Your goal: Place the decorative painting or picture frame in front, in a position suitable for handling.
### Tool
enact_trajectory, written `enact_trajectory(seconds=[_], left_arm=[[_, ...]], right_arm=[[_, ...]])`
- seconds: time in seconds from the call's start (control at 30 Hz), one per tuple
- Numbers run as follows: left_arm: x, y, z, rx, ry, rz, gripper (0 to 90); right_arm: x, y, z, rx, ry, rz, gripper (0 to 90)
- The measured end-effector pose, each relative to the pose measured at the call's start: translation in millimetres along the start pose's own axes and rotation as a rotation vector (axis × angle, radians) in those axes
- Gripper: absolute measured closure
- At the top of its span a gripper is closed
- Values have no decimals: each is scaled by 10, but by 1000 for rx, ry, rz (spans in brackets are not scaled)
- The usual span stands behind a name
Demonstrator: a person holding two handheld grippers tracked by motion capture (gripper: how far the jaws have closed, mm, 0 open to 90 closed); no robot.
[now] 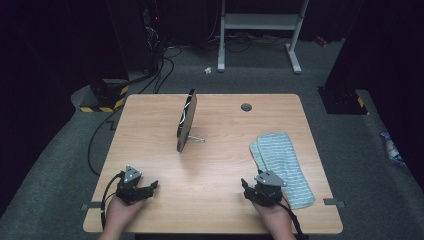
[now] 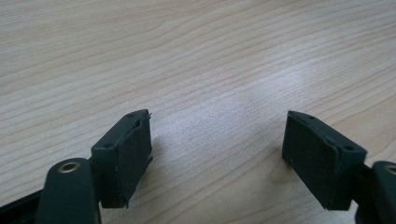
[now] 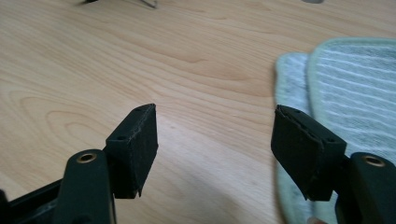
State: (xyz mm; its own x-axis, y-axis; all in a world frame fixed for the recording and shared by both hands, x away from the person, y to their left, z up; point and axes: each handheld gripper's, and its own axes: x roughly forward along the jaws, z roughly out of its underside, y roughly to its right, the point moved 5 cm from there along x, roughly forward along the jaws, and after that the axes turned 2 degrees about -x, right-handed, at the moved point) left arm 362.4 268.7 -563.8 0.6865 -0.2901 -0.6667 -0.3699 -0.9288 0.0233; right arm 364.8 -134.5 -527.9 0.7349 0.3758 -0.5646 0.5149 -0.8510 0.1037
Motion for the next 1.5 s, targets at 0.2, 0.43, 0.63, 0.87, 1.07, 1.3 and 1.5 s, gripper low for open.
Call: enact_trajectory(seconds=[0.2,0.43,0.63,0.87,1.07,1.3,1.5], left_arm=[[-2,-1,1,2,0,-2,241],[-3,-1,1,3,-1,0,241],[-2,-1,1,4,0,0,240],[1,3,0,1,0,4,241],[1,5,0,-1,0,4,241],[1,5,-1,1,0,3,240],[2,6,-1,2,0,5,240]], right_arm=[[75,-183,-136,7,18,-42,326],[167,-374,-382,-41,30,-59,327],[261,-543,-598,-44,46,-97,300],[391,-704,-825,-46,75,-112,267],[507,-811,-968,-57,69,-136,263],[595,-886,-1138,-50,86,-161,262],[625,-945,-1231,-54,95,-161,254]])
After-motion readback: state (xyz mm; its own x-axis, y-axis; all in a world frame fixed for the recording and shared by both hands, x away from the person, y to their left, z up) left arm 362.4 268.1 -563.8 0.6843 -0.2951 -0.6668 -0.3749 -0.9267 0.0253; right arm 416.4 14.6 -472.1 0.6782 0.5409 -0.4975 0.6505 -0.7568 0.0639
